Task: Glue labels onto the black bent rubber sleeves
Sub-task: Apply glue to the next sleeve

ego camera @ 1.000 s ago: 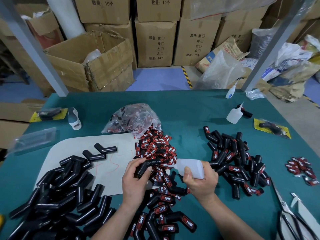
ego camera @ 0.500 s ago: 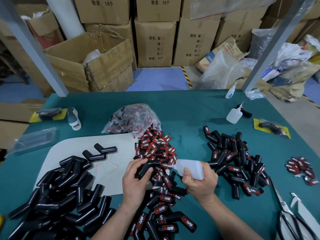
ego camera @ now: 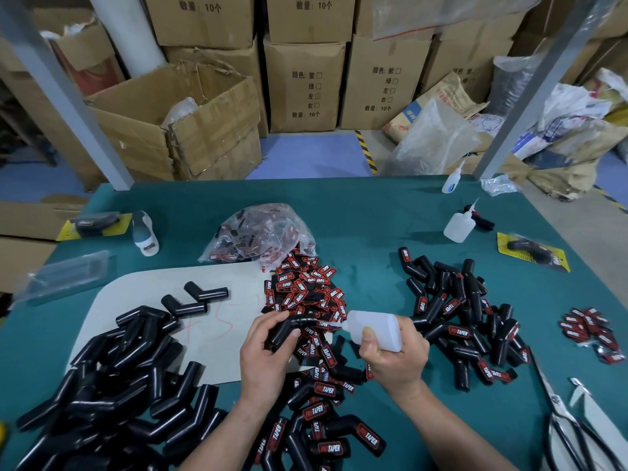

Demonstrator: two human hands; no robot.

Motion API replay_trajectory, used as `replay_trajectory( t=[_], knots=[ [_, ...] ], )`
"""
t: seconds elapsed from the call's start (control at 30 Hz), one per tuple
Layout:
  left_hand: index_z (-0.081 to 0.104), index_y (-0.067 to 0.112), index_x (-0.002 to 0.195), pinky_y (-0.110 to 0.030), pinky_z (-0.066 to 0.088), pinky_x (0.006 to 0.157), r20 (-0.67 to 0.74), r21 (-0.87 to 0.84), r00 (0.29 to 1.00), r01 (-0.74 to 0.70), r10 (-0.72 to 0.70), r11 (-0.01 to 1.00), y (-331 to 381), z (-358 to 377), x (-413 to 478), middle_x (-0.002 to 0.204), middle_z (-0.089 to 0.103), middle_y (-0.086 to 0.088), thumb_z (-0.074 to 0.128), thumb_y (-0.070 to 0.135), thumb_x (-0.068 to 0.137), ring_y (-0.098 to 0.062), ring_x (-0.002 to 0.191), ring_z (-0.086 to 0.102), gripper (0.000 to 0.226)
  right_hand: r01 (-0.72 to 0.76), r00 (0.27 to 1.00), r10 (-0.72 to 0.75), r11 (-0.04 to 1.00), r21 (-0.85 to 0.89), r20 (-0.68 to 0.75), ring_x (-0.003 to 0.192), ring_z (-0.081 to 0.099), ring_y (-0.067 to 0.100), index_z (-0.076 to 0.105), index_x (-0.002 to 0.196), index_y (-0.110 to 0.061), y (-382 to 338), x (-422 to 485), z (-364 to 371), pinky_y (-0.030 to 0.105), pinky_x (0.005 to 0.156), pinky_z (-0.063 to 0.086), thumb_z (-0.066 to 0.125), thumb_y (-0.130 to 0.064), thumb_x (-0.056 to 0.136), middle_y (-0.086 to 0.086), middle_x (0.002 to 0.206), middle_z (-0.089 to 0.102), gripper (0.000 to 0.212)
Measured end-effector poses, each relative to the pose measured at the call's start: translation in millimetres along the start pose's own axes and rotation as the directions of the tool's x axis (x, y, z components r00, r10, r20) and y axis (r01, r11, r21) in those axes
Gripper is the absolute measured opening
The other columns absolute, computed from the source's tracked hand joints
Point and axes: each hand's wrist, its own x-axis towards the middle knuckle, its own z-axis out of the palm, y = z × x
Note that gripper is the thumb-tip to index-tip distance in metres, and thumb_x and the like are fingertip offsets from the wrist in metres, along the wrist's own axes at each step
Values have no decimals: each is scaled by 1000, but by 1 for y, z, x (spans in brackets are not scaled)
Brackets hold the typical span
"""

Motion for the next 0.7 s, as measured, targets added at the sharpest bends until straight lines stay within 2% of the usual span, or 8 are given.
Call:
replay_trajectory(
  t=[0.27,0.6,0.7],
  knots=[
    [73,50,105,-8,51,81,20,8,1000,-17,17,1000,0,0,0,114,68,19,81,3,85,0,107,66,52,21,1000,-21,1000,-16,6,38,54,19,59,63,6,-2,-3,0,22,37,40,49,-54,96,8,52,54,69],
    [72,53,107,-14,50,94,51,71,997,-60,56,996,-4,-1,1,114,66,21,82,9,85,-2,112,64,50,17,1000,-17,1000,-2,-3,40,54,19,59,63,6,-1,-3,0,23,38,40,51,-54,95,8,52,54,68],
    [72,52,107,-16,52,93,61,81,997,-56,51,995,-5,-1,1,115,66,21,82,10,85,-2,113,63,48,6,1000,-6,1000,20,-9,42,54,16,58,70,1,-1,-2,0,22,39,41,52,-53,95,7,53,54,60]
  ],
)
